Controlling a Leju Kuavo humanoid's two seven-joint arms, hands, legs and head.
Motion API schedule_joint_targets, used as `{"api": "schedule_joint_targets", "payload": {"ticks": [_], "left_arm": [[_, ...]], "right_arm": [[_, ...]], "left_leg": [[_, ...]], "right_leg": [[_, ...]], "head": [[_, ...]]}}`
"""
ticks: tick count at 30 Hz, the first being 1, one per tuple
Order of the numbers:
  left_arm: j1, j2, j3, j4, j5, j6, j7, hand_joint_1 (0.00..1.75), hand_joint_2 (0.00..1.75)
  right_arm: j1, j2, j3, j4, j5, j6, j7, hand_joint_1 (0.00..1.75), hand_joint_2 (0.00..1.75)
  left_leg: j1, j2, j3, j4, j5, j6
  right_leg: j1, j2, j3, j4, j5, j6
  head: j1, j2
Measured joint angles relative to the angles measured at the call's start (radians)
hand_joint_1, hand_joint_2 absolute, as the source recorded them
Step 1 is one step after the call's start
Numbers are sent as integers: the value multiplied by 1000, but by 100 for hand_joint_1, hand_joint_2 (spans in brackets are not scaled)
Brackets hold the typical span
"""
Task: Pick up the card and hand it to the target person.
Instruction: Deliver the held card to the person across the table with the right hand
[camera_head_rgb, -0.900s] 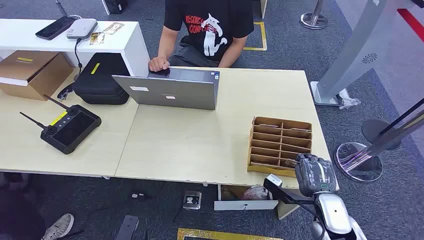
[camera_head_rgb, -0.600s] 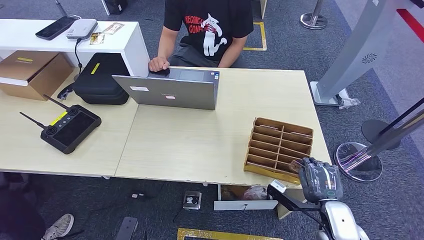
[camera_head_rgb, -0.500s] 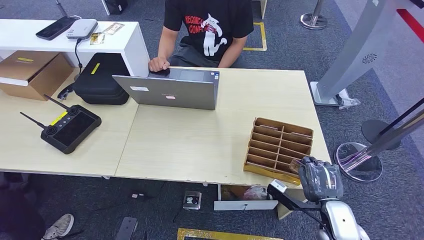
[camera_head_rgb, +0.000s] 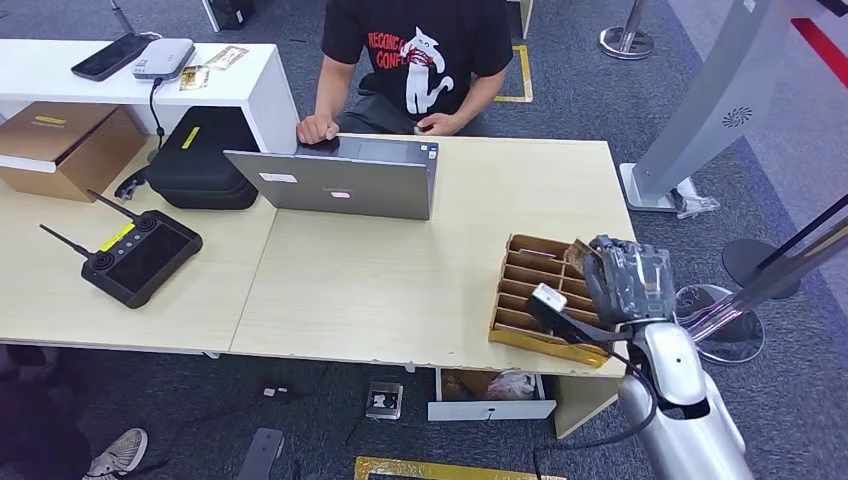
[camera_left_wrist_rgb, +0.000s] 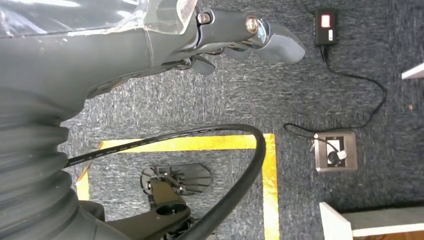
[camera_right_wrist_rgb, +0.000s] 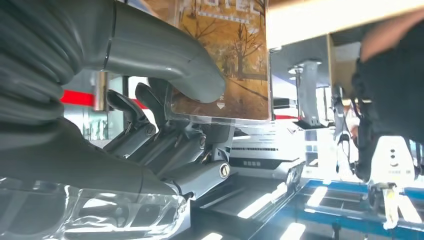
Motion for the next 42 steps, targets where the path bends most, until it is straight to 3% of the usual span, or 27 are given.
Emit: {"api": "schedule_joint_targets", "payload": {"ticks": [13,21,28,29,31,33,35,42], "left_arm": [[-26,-14,-40,-1,12,2,29,0,0],[-31,-18,-55,-1,31,-3,33,0,0],[-32,-20,-63,-1,44,-8,36,0,0],[-32,-20,-63,-1,46,-8,36,0,0],[-32,-20,-63,-1,49,-9,36,0,0],[-32,-20,-63,-1,54,-10,36,0,0],[-32,-20,-63,-1,59,-10,36,0,0],[-31,-19,-63,-1,75,-11,35,0,0]], "right_arm": [[-421,185,86,283,-15,58,-18,173,175],[-529,261,120,416,-5,51,-14,171,175],[-556,292,127,501,-18,32,-24,167,175],[-557,296,127,510,-19,32,-26,160,175],[-559,301,128,527,-21,34,-30,104,175],[-560,307,129,543,-23,41,-31,27,175],[-562,312,129,559,-30,52,-32,0,175],[-566,318,134,590,-70,59,-32,0,175]], "left_leg": [[0,-1,0,0,2,-2],[0,-1,-1,0,2,-2],[0,-1,-1,0,2,-2],[0,-1,-1,0,2,-2],[0,-1,-1,0,2,-2],[0,-1,-1,0,2,-2],[0,-1,-1,0,2,-2],[0,-1,-1,0,2,-2]], "right_leg": [[0,0,-2,4,0,-1],[0,-1,-2,4,0,-1],[0,-1,-2,4,0,-1],[0,-1,-2,4,0,-1],[0,-1,-2,4,0,-1],[0,-1,-2,4,0,-1],[0,-1,-2,4,0,-1],[0,-1,-2,4,0,-1]], "head": [[0,0],[0,0],[0,0],[0,0],[0,0],[0,0],[0,0],[0,0]]}}
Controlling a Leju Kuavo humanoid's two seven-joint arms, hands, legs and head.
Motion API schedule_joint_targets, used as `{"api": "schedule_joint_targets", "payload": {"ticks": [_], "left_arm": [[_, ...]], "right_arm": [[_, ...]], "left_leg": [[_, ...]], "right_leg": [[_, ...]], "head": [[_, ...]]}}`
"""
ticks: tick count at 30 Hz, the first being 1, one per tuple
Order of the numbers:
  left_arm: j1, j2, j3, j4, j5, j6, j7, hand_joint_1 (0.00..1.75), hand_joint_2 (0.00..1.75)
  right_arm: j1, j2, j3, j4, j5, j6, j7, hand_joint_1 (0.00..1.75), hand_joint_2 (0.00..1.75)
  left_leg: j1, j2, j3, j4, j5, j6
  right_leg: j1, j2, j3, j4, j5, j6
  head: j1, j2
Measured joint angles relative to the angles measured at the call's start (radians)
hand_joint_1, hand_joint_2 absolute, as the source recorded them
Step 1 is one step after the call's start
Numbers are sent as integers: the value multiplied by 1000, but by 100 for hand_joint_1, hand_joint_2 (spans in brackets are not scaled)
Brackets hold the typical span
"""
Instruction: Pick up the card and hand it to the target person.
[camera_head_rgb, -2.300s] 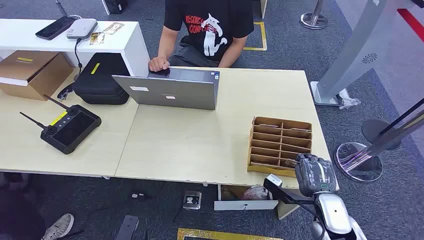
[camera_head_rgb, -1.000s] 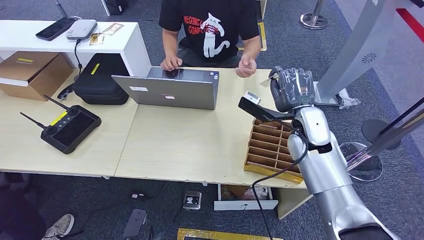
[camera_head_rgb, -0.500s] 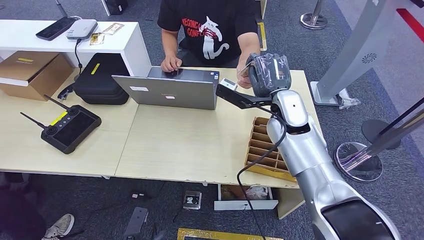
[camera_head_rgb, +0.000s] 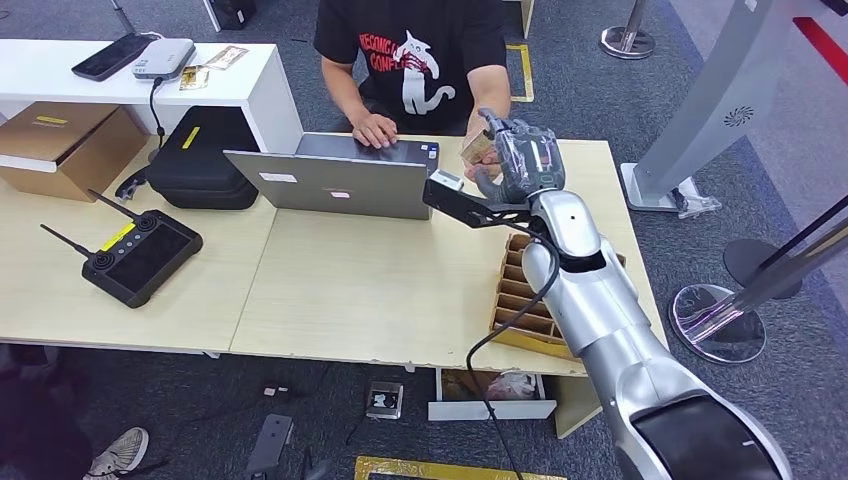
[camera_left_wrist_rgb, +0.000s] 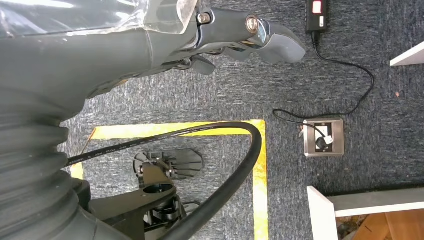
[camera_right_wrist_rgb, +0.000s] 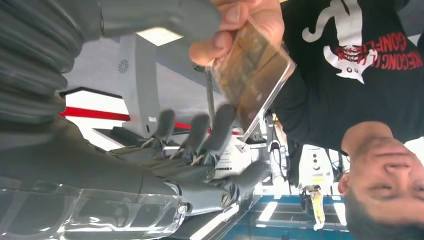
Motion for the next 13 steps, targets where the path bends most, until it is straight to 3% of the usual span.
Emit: {"api": "schedule_joint_targets", "payload": {"ticks": [6,13], "left_arm": [[5,5,0,0,15,0,-1,0,0],[20,14,0,0,30,-2,-12,0,0]], "right_arm": [[6,-20,0,-32,-87,25,-26,0,175],[50,-126,-24,-139,-265,105,-114,0,175]], "left_leg": [[0,0,0,0,0,0],[0,0,0,1,0,0]], "right_leg": [[0,0,-1,0,0,0],[0,0,-1,-1,0,0]], "head": [[0,0],[0,0]]}}
